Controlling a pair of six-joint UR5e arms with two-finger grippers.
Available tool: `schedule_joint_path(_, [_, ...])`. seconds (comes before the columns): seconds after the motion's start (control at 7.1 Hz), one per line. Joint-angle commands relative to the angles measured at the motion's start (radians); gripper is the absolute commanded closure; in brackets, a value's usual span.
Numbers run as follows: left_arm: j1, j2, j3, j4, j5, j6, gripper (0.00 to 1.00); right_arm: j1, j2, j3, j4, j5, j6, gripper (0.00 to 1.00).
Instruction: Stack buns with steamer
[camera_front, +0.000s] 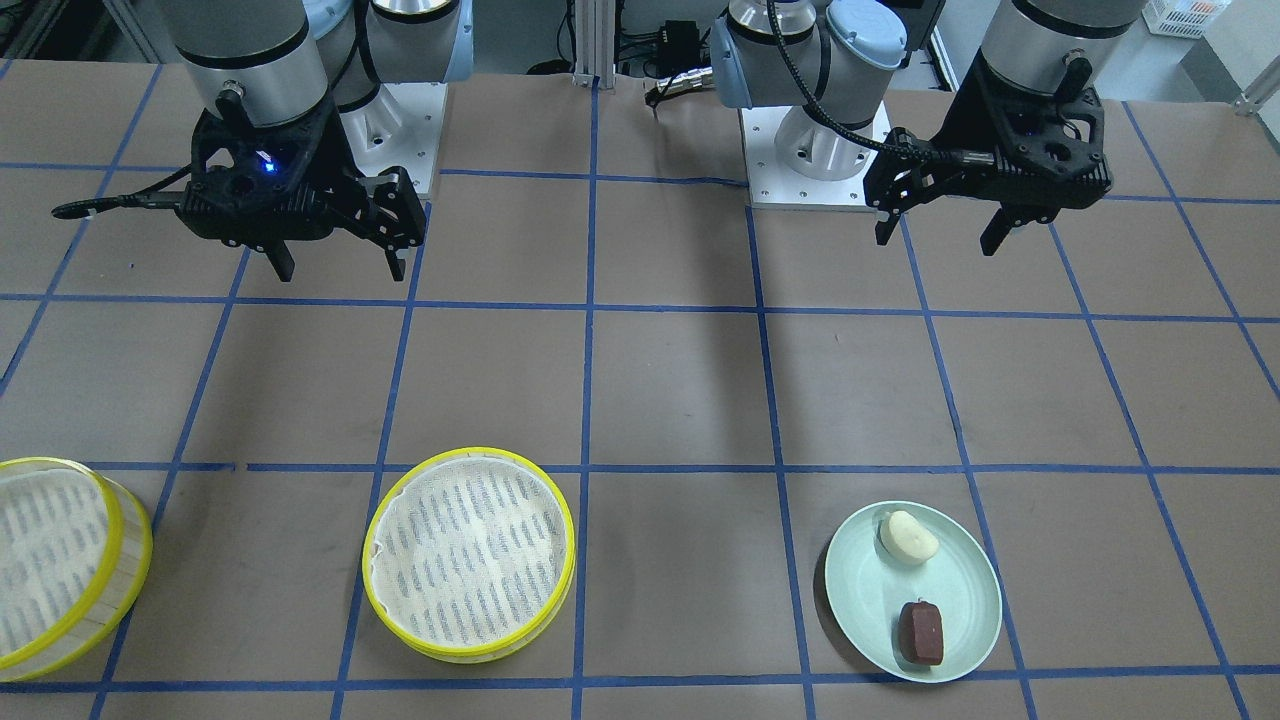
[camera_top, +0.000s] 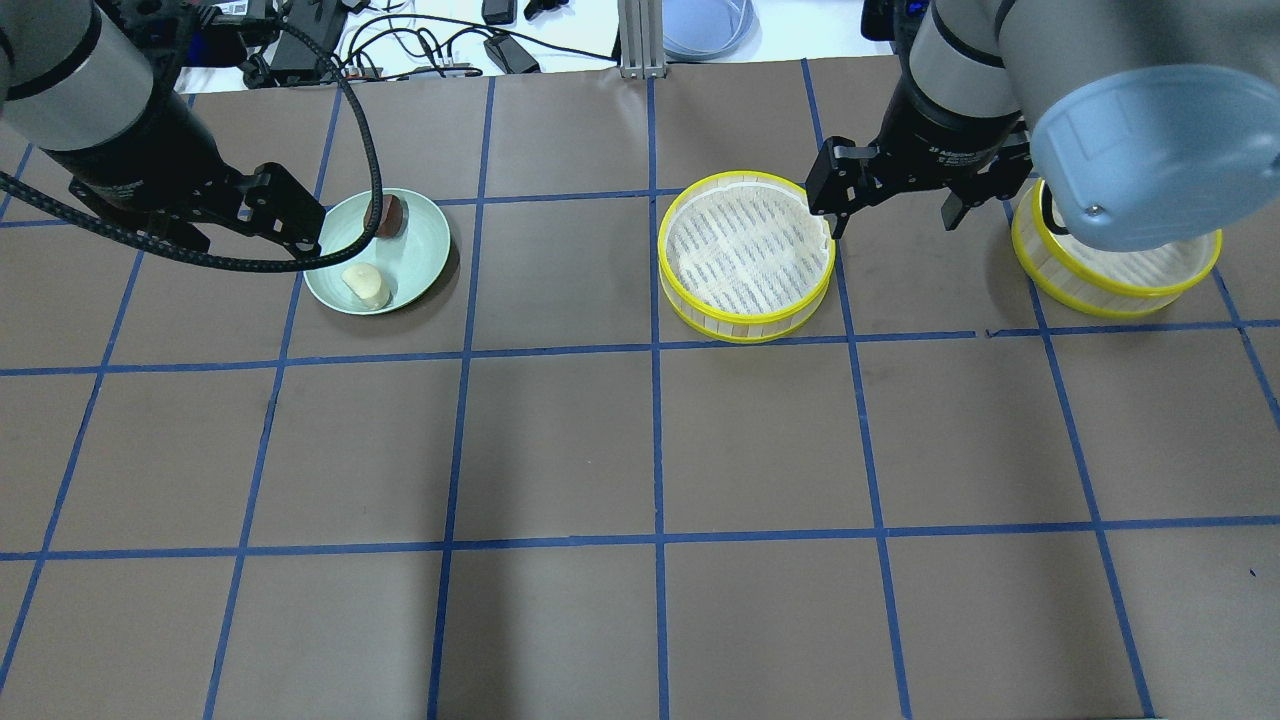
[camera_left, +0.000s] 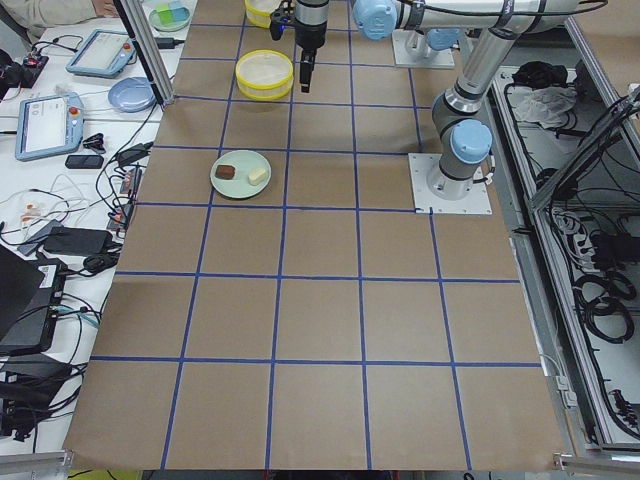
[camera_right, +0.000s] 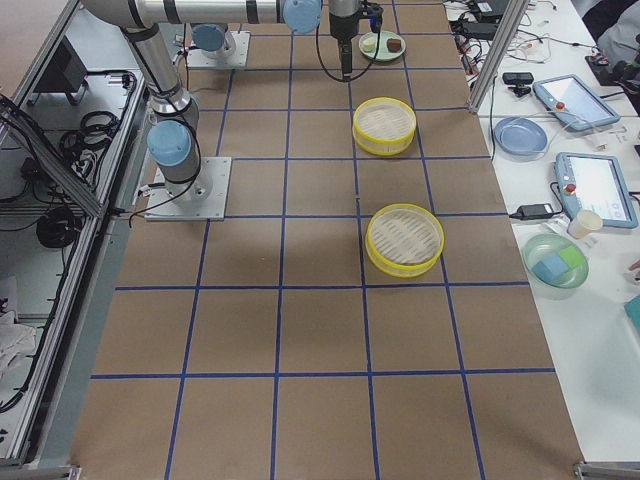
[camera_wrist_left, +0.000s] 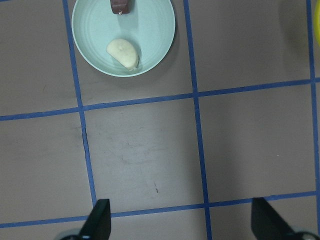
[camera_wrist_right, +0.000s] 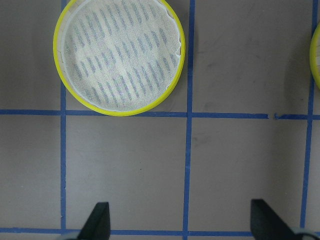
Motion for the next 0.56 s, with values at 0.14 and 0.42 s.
schedule_joint_path(0.14, [0.011,-0.017,0.0,0.004,-0.001,0.001,0.0,0.0,0.0,-0.001,0.0,-0.002,-0.004,0.0])
schedule_joint_path(0.42, [0.02,-0.154,0.0,0.202,-0.001,-0.006,0.0,0.0,-0.001,-0.001,0.0,-0.003,-0.009,0.0])
